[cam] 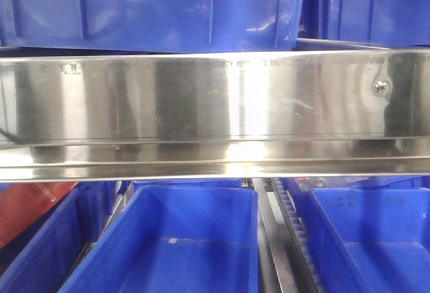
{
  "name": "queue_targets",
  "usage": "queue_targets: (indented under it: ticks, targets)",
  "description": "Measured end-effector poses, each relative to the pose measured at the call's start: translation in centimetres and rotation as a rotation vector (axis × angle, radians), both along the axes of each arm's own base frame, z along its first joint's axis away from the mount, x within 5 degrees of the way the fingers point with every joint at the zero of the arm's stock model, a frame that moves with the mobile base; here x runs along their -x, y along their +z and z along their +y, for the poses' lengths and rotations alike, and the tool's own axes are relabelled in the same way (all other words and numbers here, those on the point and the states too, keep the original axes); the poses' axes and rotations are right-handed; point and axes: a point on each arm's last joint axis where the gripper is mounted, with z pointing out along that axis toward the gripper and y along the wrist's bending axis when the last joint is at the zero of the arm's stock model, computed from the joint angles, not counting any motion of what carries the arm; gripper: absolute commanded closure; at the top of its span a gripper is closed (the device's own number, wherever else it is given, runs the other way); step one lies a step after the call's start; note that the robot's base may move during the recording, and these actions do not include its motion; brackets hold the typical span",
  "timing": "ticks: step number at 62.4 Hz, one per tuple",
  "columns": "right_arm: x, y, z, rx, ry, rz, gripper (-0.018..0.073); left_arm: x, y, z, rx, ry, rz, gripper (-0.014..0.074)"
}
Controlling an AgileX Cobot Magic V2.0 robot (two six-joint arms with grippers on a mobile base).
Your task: Stack silver trays without gaps
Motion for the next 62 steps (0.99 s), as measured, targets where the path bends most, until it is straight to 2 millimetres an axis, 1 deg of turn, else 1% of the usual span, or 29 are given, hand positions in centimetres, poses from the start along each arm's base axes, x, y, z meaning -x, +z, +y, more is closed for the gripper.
queue_targets:
  ticks: [62]
  targets:
    - [0.00,0.00,0.00,0.000,0.000,0.000,0.0639,-0.02,0.05,0.00,0.000,0.001,-0.006,0.0605]
